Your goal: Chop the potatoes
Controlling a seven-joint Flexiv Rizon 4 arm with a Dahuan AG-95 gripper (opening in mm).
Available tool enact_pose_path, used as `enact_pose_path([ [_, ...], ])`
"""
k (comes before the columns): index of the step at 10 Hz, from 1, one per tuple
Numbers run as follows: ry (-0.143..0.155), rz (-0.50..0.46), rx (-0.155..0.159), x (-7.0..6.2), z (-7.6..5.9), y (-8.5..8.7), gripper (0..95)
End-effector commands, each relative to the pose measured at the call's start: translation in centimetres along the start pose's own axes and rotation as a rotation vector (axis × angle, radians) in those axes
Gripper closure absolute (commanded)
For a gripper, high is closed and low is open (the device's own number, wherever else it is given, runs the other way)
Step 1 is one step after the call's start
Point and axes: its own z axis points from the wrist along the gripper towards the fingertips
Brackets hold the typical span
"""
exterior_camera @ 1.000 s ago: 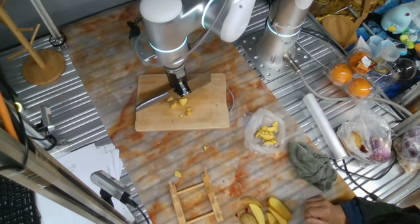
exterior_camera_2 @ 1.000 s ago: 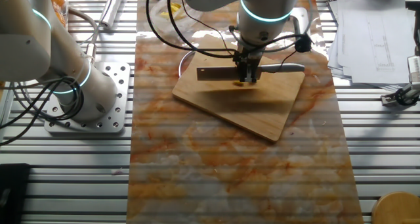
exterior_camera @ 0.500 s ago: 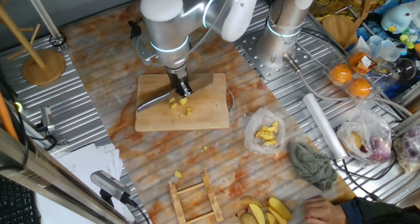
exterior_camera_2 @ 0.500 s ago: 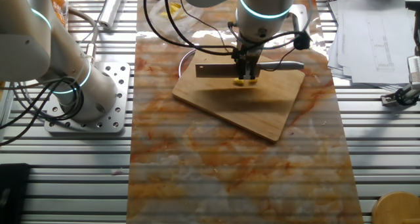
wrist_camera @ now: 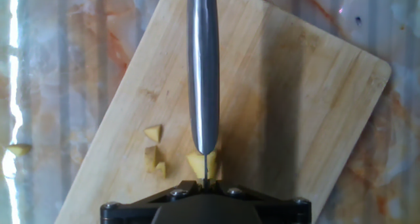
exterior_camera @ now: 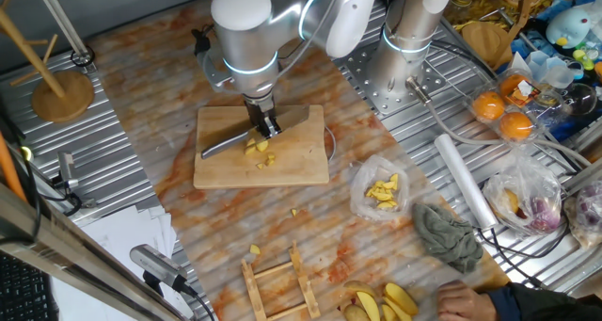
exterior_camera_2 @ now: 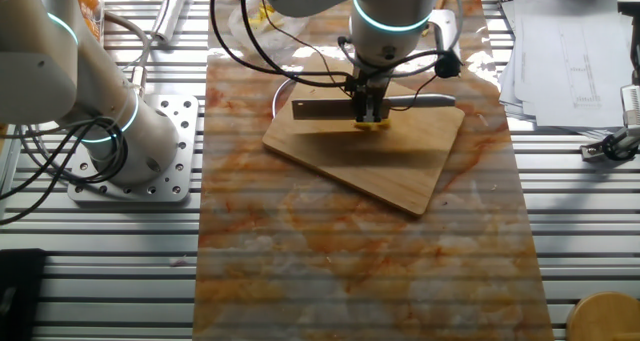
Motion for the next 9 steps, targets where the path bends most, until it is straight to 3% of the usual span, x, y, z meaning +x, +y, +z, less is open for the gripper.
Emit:
enact_pose_path([
  [1, 0.002, 0.0, -0.001, 0.14, -0.16, 0.14, 95.0],
  [3, 0.005, 0.001, 0.001, 0.41, -0.82, 0.62, 95.0],
  [9, -0.003, -0.024, 0.014, -0.17, -0.2, 0.83, 95.0],
])
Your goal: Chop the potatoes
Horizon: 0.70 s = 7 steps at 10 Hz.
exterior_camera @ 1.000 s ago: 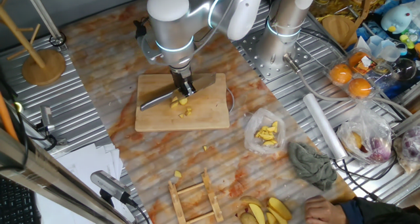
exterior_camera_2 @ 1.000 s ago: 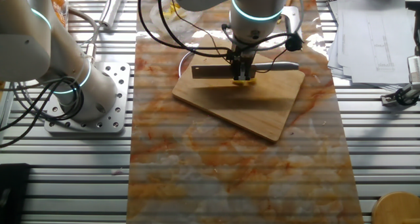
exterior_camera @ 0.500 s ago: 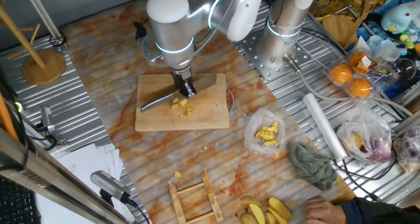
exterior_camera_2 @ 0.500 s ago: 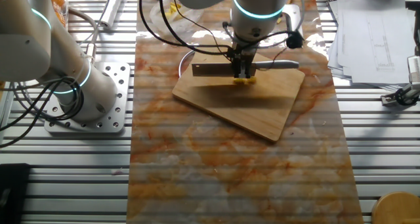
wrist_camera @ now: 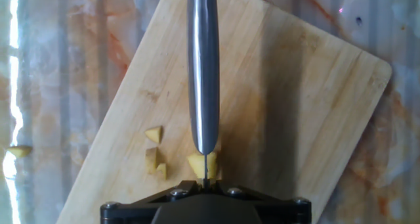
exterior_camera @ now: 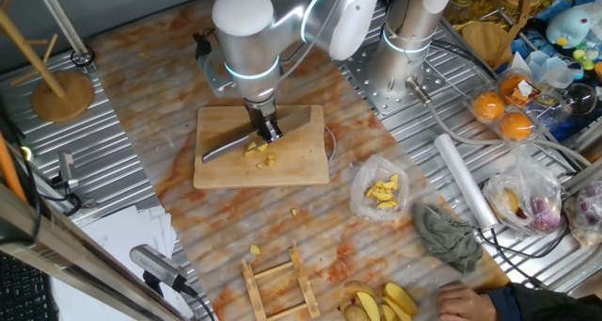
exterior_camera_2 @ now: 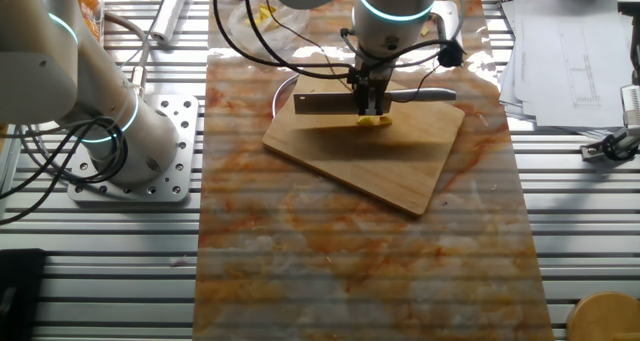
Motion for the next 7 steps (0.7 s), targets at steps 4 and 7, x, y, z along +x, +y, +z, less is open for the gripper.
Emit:
enact_pose_path([
  [4, -0.012, -0.004, 0.005, -0.16, -0.03, -0.24, 95.0],
  [7, -0.011, -0.015, 0.01, -0.59, 0.79, -0.65, 95.0],
])
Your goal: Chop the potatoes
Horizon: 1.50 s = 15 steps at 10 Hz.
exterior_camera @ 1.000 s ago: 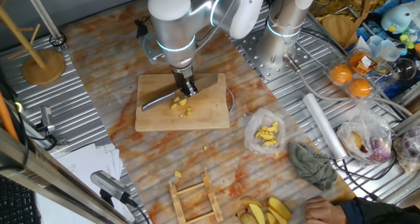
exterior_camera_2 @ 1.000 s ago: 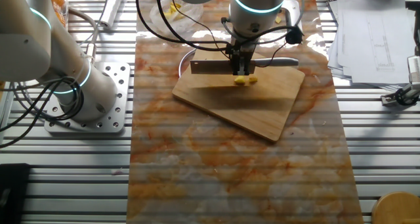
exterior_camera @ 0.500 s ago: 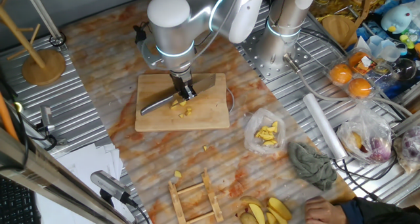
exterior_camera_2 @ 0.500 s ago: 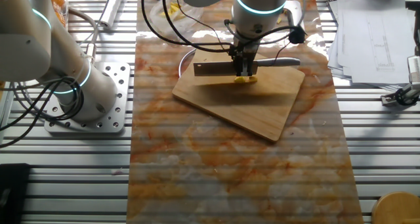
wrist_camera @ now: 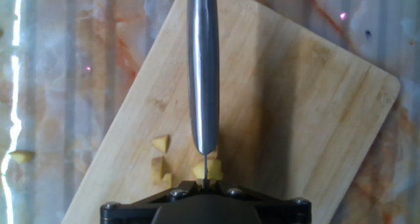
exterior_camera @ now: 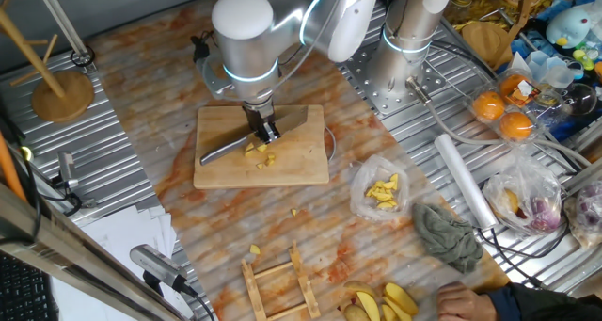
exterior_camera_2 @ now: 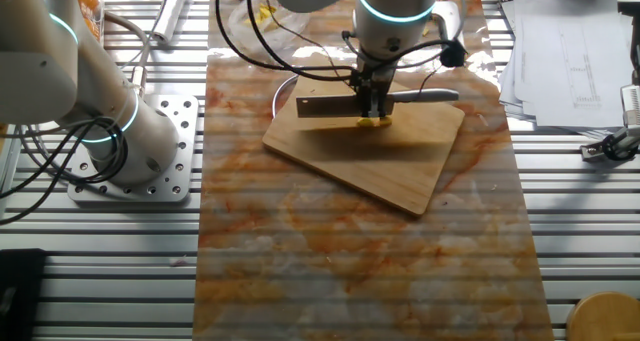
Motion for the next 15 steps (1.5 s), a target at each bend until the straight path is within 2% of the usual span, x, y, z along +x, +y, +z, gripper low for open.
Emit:
enact_pose_path([
  [1, 0.0, -0.002, 0.005, -0.2, 0.7, -0.3, 95.0],
  [3, -0.01, 0.0, 0.003, -0.9, 2.0, 0.0, 95.0],
  [4, -0.006, 0.0, 0.007, -1.0, 2.1, 0.1, 95.0],
  [5, 0.01, -0.008, 0.005, -0.8, 1.7, 0.2, 95.0],
  [6, 0.022, -0.011, 0.01, -0.4, 0.7, 0.3, 95.0],
  [7, 0.023, -0.006, -0.013, 0.0, -0.5, 0.3, 95.0],
  [9, 0.012, -0.002, -0.03, 0.7, -2.0, 0.1, 95.0],
  [12, 0.014, -0.001, -0.02, 0.6, -2.4, -0.3, 95.0],
  [15, 0.012, -0.004, -0.02, -0.1, -2.1, -1.2, 95.0],
])
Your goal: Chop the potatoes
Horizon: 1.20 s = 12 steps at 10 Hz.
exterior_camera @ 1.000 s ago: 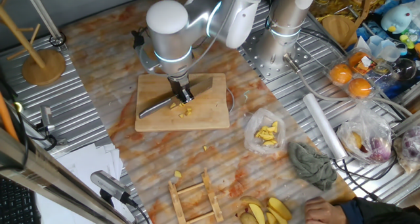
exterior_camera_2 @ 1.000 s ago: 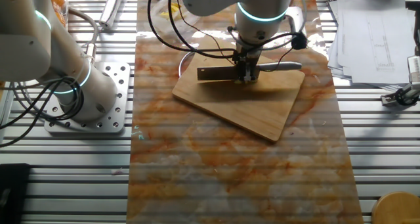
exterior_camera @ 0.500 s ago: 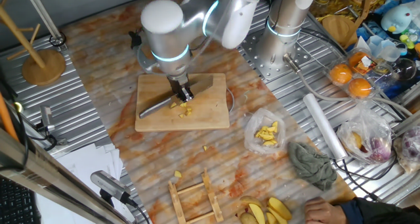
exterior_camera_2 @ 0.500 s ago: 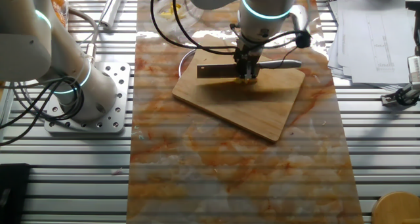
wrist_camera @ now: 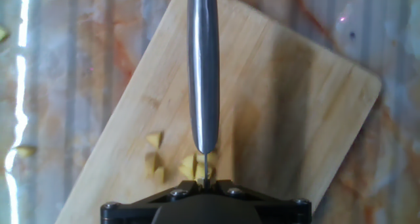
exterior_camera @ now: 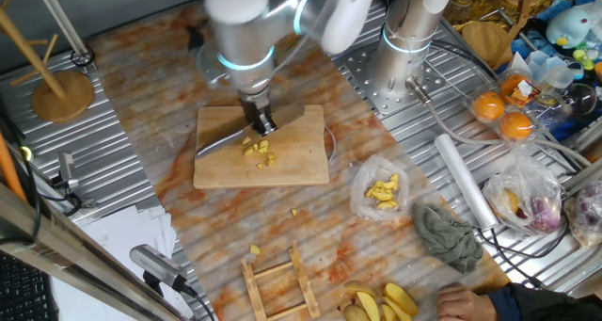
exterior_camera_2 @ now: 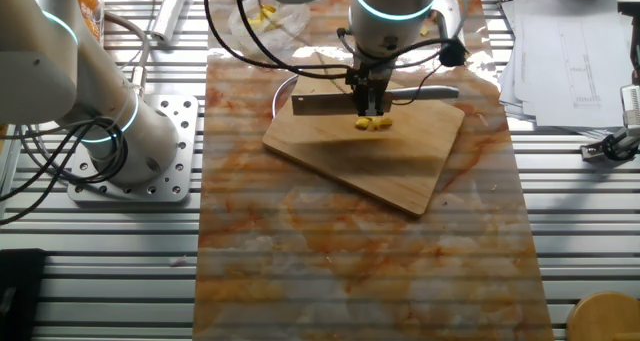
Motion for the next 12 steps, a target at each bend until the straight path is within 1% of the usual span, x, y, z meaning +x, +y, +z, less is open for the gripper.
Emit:
enact_pose_path([
  [1, -0.006, 0.003, -0.002, 0.1, -0.1, -0.2, 95.0],
  [5, -0.005, 0.003, -0.002, -0.3, 0.4, -0.2, 95.0],
  [8, -0.003, 0.02, 0.003, -1.0, 1.0, 0.3, 95.0],
  [12, -0.002, 0.022, 0.003, -1.2, 1.2, 0.4, 95.0],
])
